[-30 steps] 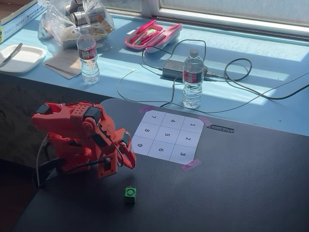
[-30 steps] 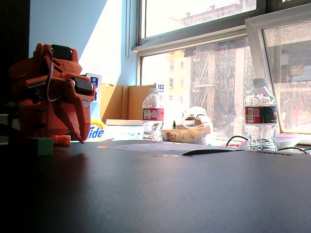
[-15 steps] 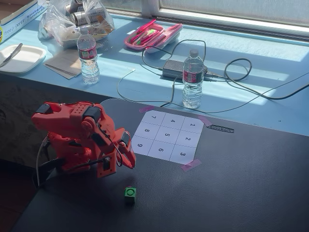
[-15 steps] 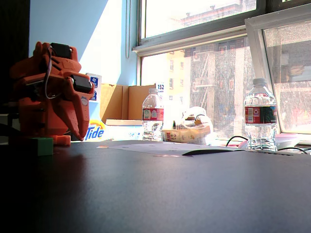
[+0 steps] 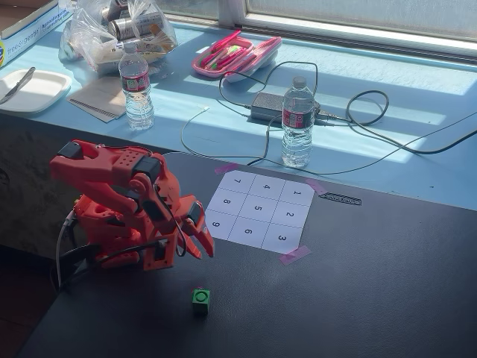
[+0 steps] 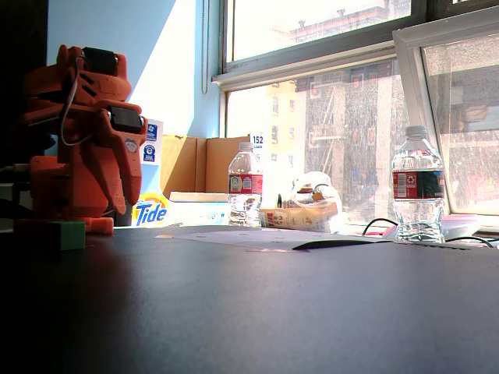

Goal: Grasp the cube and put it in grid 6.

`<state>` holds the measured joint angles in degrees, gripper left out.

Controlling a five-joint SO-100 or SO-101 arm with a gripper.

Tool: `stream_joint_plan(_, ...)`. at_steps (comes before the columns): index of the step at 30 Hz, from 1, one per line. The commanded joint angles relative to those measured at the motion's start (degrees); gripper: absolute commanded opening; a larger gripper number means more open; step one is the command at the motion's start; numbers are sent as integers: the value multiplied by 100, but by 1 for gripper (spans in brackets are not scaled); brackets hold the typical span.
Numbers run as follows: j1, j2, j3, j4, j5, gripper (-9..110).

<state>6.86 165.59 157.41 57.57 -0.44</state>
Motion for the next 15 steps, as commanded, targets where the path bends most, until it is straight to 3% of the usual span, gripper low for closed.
stream_joint_plan(1,158,-598,-677,-35,97,15)
stream_joint_plan(15,1107,-2654,-1705,-527,176,18)
